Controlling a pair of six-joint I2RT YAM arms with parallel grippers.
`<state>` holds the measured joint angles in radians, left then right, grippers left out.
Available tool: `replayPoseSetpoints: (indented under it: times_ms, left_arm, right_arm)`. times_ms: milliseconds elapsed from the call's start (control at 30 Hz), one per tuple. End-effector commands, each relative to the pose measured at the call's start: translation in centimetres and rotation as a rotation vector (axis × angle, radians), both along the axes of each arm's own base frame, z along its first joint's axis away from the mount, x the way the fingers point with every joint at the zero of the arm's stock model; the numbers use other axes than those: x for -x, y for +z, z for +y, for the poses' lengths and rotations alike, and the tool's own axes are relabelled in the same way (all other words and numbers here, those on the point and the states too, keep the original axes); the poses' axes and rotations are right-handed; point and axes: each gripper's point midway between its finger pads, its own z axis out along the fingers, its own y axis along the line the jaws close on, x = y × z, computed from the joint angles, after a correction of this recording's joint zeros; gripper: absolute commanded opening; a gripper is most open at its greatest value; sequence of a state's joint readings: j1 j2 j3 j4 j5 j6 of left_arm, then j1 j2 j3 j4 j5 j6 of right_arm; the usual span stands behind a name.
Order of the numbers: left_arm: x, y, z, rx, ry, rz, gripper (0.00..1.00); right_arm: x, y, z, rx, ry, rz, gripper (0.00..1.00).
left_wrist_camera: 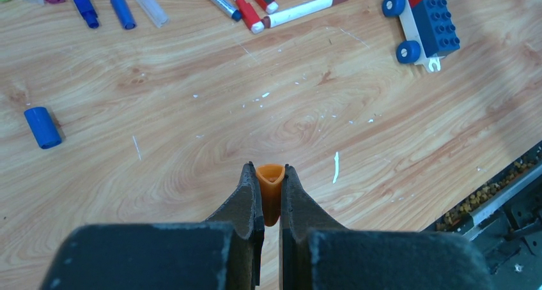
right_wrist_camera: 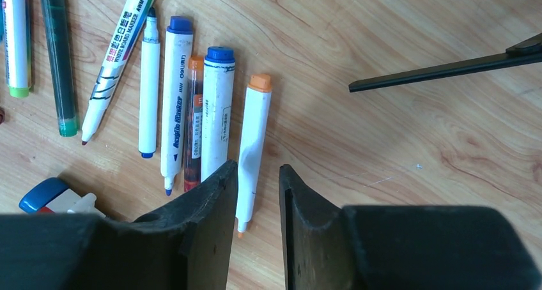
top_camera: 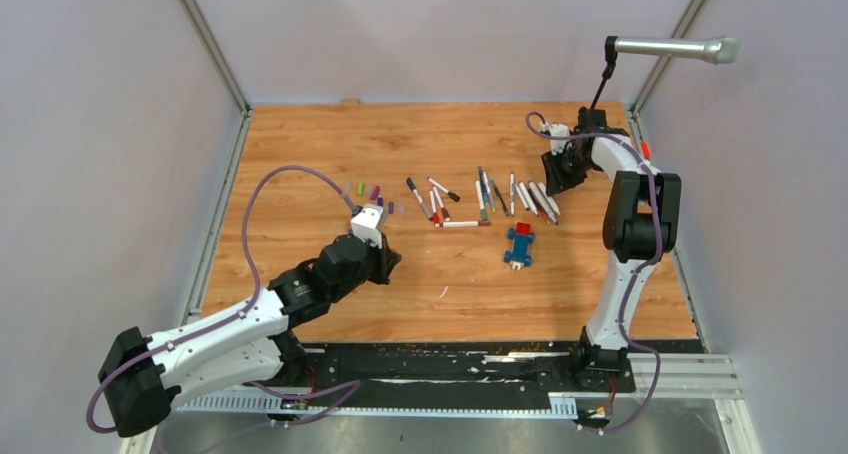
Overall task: Open the pen caps
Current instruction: Place the pen at the center of the board, then place the pen cap at the center of the board.
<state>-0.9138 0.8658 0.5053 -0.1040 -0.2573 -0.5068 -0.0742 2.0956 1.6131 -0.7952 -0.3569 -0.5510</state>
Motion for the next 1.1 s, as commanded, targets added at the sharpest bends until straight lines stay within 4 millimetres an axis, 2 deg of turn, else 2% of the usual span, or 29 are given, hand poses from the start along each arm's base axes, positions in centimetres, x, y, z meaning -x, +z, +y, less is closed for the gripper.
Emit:
replayPoseSetpoints:
  times_ms: [0,133,233,433,567,733,933,1067]
  left_arm:
    - [-0.5,0.4,0.7,-0.003,0.031,-0.022,0.0]
    - [-0.8,-0.2,1.2,-0.034,0.056,-0.003,0.01]
    - [-1.3,-0.8,1.7,-0.074,0.083,0.019,0.01]
    - [-2.9,-2.1,3.2,-0.175,0.145,0.067,0.03]
    - [-4.5,-3.4,5.1,-0.279,0.247,0.107,0.09]
    - [-6.6,-6.8,6.7,-0.395,0.306,0.216,0.09]
    - [-9.4,-10.0,8.3,-0.506,0.358,0.295,0.07]
    - [-10.6,-11.1,9.0,-0.557,0.381,0.326,0.07]
  right_arm:
    - [-0.5,3.6,0.0,0.006,-0.004,-0.081,0.31]
    - [1.2,6.4,1.3,-0.05,0.019,-0.141,0.32]
    - [3.4,8.7,2.8,-0.123,0.055,-0.185,0.32]
    - [8.0,11.7,5.7,-0.266,0.127,-0.255,0.32]
    - [10.6,13.2,7.3,-0.343,0.176,-0.328,0.33]
    - [12.7,13.4,8.8,-0.416,0.226,-0.411,0.37]
    - [13.0,13.7,8.9,-0.426,0.236,-0.425,0.37]
    - [13.2,13.5,9.0,-0.434,0.241,-0.418,0.37]
